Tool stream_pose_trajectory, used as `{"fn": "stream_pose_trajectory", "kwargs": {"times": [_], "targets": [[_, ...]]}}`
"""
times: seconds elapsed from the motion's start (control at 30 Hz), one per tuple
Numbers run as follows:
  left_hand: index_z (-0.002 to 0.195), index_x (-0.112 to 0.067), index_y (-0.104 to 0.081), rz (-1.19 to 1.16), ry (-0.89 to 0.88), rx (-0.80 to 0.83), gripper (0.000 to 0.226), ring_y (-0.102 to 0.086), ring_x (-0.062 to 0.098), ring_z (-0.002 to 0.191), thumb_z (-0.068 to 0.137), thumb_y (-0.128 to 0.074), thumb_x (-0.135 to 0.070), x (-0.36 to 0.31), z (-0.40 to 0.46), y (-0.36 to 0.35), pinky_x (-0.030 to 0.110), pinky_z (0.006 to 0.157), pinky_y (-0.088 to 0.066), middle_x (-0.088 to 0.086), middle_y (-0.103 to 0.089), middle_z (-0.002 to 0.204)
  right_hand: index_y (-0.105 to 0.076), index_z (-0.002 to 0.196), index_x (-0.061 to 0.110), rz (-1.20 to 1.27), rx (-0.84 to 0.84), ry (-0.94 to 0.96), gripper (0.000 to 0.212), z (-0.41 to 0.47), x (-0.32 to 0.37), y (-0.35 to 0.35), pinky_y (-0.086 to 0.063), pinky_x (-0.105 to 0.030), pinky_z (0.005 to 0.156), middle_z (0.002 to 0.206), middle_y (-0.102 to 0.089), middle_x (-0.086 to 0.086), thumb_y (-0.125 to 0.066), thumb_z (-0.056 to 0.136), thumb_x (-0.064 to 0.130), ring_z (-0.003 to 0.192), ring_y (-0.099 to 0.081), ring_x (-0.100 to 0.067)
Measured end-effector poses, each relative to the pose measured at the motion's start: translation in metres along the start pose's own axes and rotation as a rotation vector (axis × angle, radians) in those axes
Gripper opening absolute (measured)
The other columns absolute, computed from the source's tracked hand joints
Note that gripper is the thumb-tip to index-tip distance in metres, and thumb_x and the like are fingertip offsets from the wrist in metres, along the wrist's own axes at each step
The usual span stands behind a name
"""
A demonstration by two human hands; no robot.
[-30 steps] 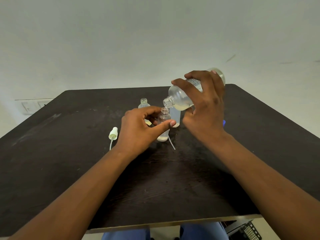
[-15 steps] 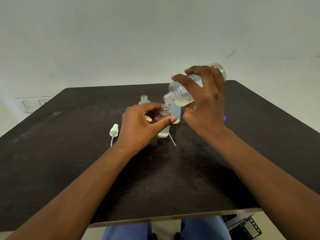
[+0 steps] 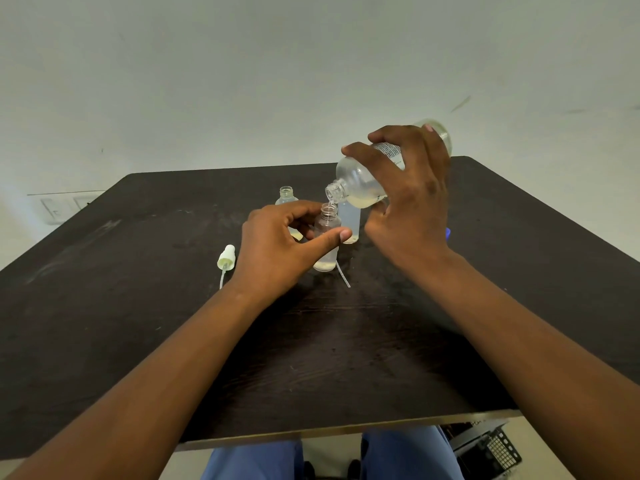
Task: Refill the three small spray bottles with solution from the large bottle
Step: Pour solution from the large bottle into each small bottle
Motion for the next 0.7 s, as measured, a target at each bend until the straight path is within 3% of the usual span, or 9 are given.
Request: {"fn": "stream_pose_trajectory", "kwargs": {"times": [0.43, 0.7], "targets": [[0.104, -0.028, -0.081, 0.007, -0.004, -0.002, 0.034, -0.071, 0.006, 0.08, 0.08, -0.084, -0.052, 0.0008, 0.0001, 0.0008, 0.018, 0.065, -0.054, -0.017, -0.076, 0.087, -0.073, 0.127, 0.021, -0.002, 0.026, 0.001, 0.067, 0.0004, 0.0017, 0.0001, -0.033, -0.05, 0.119, 0.13, -0.063, -0.012, -0.043, 0.069, 0.005, 0.129, -0.056, -0.034], [0.104, -0.028, -0.081, 0.001, -0.019, 0.004, 0.034, -0.07, 0.008, 0.079, 0.081, -0.084, -0.052, -0.0009, 0.0006, 0.0005, 0.018, 0.065, -0.052, -0.016, -0.076, 0.087, -0.074, 0.125, 0.021, 0.0, 0.004, 0.005, 0.067, 0.0005, 0.0004, 0.0005, -0.038, -0.053, 0.114, 0.129, -0.064, -0.011, -0.049, 0.067, -0.001, 0.127, -0.052, -0.031]]}}
Point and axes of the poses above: each hand's wrist, its own z-axis towards the middle knuckle, its own y-axis out of the back of the hand, x = y × z, the point moved 10 cm from there along z, towards the middle knuckle
